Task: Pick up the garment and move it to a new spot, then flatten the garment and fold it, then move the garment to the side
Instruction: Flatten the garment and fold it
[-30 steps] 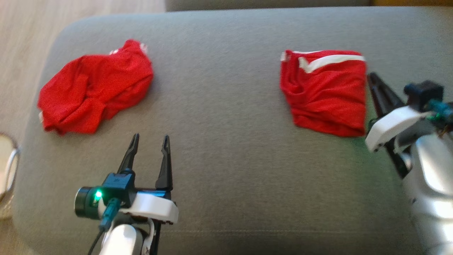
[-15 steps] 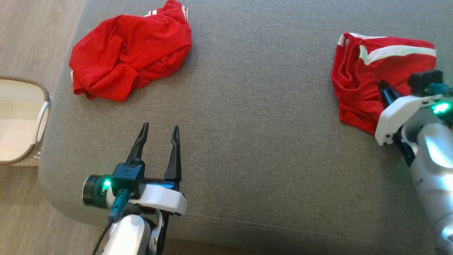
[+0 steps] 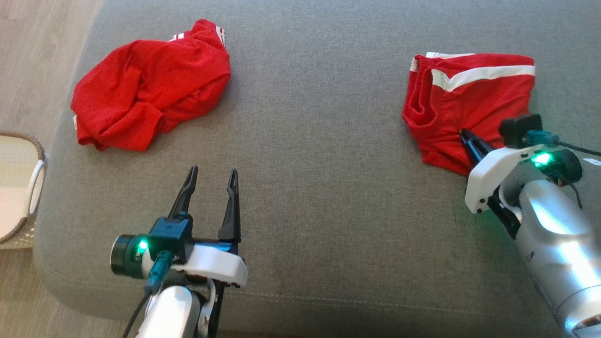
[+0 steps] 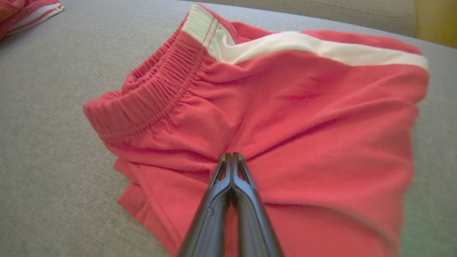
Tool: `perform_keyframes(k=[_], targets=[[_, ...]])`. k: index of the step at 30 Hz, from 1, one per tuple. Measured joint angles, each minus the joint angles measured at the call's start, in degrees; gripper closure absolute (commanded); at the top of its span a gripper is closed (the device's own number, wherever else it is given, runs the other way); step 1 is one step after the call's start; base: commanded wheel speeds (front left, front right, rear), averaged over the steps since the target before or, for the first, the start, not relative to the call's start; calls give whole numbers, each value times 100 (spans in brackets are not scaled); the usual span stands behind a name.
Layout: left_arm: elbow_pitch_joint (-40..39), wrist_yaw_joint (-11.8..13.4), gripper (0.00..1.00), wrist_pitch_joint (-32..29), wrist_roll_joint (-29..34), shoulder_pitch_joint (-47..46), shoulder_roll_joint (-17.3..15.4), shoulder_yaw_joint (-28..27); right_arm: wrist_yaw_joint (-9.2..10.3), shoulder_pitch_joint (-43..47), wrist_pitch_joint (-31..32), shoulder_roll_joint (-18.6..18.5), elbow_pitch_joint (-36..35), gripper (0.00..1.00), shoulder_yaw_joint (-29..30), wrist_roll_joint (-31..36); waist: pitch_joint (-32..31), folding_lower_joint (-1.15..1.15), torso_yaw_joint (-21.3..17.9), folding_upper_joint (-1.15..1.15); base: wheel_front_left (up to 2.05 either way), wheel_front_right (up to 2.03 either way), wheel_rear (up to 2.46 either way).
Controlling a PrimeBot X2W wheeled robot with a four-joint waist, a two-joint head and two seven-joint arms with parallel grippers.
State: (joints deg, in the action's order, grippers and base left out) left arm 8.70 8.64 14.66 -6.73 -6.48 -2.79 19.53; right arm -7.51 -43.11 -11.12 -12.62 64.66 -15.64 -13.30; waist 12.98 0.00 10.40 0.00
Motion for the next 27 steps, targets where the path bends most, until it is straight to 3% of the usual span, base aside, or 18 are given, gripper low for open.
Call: perform_keyframes(k=[9, 16, 23, 27], targets=[[-3, -10, 0, 0, 0, -97, 0, 98, 0, -486, -258, -220, -319, 100, -7, -207, 260, 0, 201, 0, 0, 0, 0], [-5, -4, 0, 0, -34, -247, 4, 203, 0, -895, -302, -420, 131, 100, 223, -44, 555, 1, 623, 0, 0, 0, 0], [-5, 45, 0, 0, -69, -310, 5, 287, 1, -943, -377, -393, 307, 100, 292, 80, 753, 1, 855, 0, 0, 0, 0], [9, 53, 0, 0, -69, -321, 5, 279, 0, -922, -374, -353, 166, 100, 366, 80, 706, 1, 793, 0, 0, 0, 0]])
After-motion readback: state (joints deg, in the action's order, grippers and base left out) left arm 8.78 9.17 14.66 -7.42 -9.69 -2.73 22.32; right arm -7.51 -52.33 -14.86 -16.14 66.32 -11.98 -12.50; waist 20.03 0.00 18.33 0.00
